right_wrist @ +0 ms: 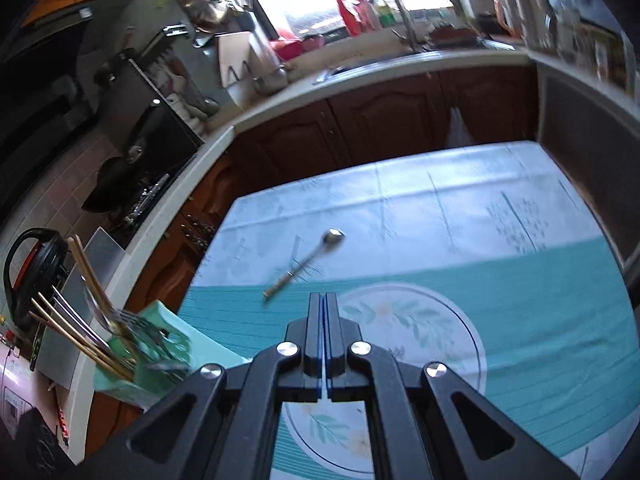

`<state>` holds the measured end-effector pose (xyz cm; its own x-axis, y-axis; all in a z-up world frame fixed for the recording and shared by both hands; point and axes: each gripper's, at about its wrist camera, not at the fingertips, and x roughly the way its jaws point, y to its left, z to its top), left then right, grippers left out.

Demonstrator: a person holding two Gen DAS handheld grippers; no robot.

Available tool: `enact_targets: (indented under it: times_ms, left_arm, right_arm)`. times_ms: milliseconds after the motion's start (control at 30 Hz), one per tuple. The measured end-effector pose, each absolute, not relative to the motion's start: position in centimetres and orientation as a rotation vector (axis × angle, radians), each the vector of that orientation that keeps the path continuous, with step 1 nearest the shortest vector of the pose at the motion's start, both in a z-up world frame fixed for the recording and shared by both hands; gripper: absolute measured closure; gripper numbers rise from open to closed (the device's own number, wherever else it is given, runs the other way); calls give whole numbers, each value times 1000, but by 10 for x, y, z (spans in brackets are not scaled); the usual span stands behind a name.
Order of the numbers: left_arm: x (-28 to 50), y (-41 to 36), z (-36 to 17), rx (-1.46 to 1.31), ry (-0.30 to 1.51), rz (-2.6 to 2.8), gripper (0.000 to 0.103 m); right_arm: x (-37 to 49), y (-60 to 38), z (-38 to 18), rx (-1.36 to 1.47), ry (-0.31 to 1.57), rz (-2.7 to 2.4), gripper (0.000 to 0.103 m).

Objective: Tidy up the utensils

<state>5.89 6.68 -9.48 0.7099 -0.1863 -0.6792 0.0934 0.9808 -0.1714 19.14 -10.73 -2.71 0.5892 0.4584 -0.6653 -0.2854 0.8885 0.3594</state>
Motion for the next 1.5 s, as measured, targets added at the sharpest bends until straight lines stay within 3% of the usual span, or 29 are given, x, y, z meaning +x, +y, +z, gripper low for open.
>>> enact_targets:
  times_ms: [300, 700, 900, 967, 1500]
  left_arm:
    - [116, 12, -86, 11, 842, -101, 48]
    - [327, 14, -48, 9, 1123, 143, 54]
    - [403, 25, -97, 74, 1235, 282, 75]
    - [413, 38, -118, 74, 1254, 321, 84]
    - [436, 75, -144, -13, 1178, 302, 85]
  right_arm:
    - [159, -166, -83, 322, 916, 409, 103]
    - [192, -201, -48, 308, 955, 506, 103]
    - [218, -205, -33, 302, 956, 553, 103]
    - [221, -209, -32, 314, 950, 579, 103]
    - [237, -247, -67, 371, 988, 645, 103]
